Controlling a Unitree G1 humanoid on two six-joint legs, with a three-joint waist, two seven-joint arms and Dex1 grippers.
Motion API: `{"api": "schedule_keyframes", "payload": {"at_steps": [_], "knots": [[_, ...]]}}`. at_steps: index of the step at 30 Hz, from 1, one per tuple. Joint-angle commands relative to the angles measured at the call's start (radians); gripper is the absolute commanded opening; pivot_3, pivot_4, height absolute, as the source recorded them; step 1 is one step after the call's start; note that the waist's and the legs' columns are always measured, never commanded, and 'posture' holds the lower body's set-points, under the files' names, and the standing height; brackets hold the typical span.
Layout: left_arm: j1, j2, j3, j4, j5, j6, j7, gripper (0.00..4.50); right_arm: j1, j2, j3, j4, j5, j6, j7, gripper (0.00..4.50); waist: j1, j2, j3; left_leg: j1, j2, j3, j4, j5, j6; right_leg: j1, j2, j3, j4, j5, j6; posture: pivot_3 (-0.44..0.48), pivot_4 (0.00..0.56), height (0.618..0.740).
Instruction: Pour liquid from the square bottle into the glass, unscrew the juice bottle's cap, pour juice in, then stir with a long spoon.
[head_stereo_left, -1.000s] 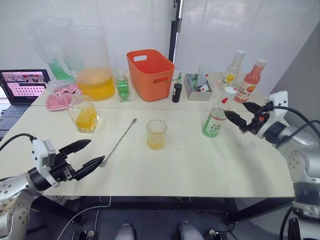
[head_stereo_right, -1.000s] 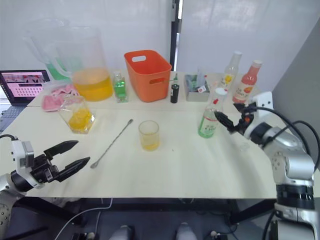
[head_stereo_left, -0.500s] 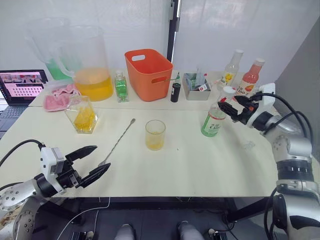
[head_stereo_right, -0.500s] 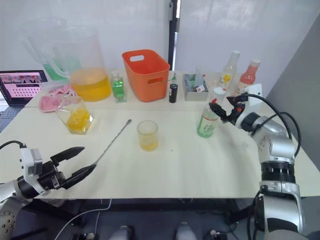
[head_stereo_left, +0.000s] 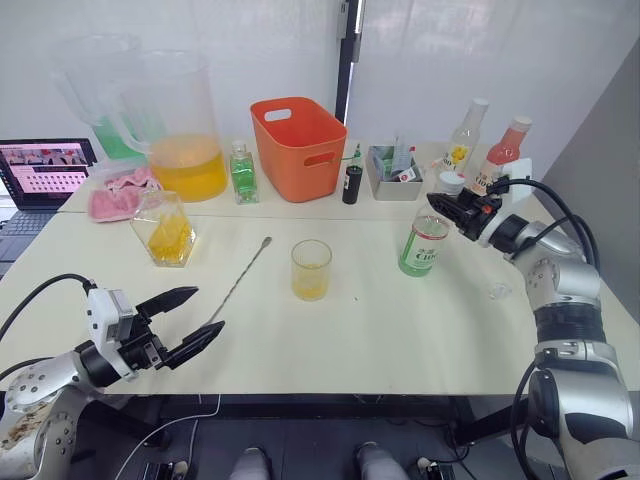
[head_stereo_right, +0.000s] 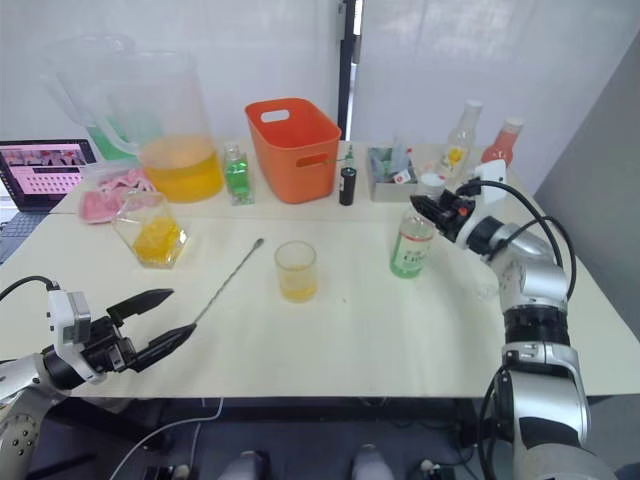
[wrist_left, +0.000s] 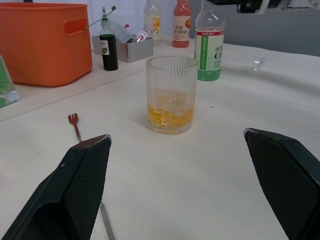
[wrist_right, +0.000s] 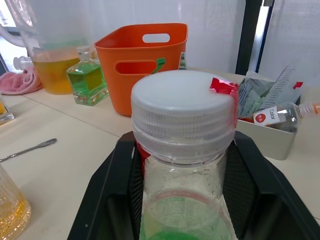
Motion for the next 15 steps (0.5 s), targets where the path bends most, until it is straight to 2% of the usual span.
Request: {"api": "schedule_keyframes", "payload": {"at_steps": [1,7,15], "knots": [[-0.024,0.013,-0.001,-0.001,-0.004,-0.015,-0.013,4.5,0.014,-0.021,-0.019,-0.128,0.032,0.026,0.022,1.58,0.0,0.0,0.0,0.0,0.0,0.0,0.0,0.0,0.0,0.0,0.0,0.0,0.0,0.0,0.0,0.0,0.15,0.717],[-0.082,0.028,-0.04,0.029,-0.016,0.011,-0.05,4.5,0.133,-0.046,-0.036,-0.476,0.182,0.233,0.064,1.58,0.002,0.001,0.0,-0.001,0.0,0.0,-0.005,0.001,0.001,-0.003,0.0,0.0,0.001,0.0,0.0,0.0,0.15,0.717],[-0.182,0.033,-0.099,0.108,-0.001,0.018,-0.096,4.5,0.276,-0.021,-0.033,-0.846,0.347,0.399,-0.009,1.58,0.002,0.001,0.0,-0.001,0.0,0.0,-0.005,0.003,0.005,-0.005,0.0,0.001,0.003,-0.002,0.0,0.0,0.15,0.717]]}}
